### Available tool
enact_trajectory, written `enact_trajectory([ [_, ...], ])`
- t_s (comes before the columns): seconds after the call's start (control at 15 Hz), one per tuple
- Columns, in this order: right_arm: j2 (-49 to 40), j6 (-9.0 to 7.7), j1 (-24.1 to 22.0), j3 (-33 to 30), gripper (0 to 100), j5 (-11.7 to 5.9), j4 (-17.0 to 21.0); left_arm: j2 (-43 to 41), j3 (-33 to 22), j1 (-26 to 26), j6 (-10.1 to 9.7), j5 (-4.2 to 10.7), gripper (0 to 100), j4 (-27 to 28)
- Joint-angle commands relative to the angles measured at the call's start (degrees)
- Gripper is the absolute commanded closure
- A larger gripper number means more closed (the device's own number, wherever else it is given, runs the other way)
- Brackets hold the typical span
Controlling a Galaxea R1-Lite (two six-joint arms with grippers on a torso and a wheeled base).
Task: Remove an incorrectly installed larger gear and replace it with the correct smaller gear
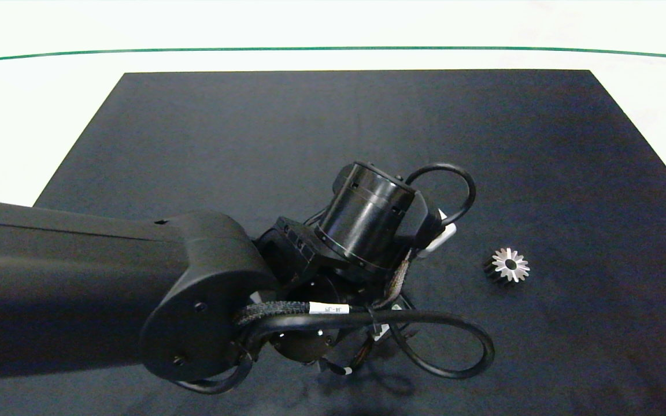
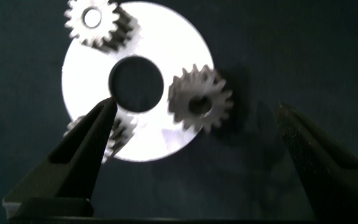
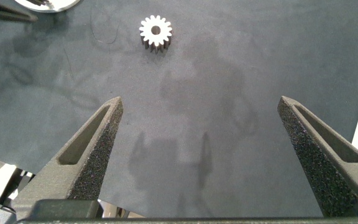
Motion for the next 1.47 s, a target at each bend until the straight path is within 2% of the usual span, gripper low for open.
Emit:
enact_trajectory([
  [0.07, -0.2, -0.12, 0.0, -0.1, 0, -0.04, 0.1, -2.7, -2.5, 1.4, 0.19, 0.20, 0, 3.8],
  [0.2, -0.3, -0.12, 0.0, -0.1, 0, -0.04, 0.1, -2.7, -4.2, 1.9, 0.45, 0.20, 0, 3.9],
  [0.27, -0.3, -0.12, 0.0, -0.1, 0, -0.04, 0.1, -2.4, -4.3, 2.2, 1.07, 0.20, 0, 3.8],
  [0.87, 0.1, -0.12, 0.1, 0.0, 0, 0.40, 0.1, -0.3, -4.4, 6.3, 2.48, 0.20, 0, 3.6],
  [1.27, 0.2, -0.12, 0.1, 0.0, 0, 0.49, 0.0, 1.5, -6.6, 5.5, 2.56, 0.20, 0, 3.5],
  [1.47, 0.2, 0.58, 0.1, 0.0, 0, 0.40, 0.0, 1.9, -7.9, 3.9, 2.74, 0.20, 0, 3.6],
])
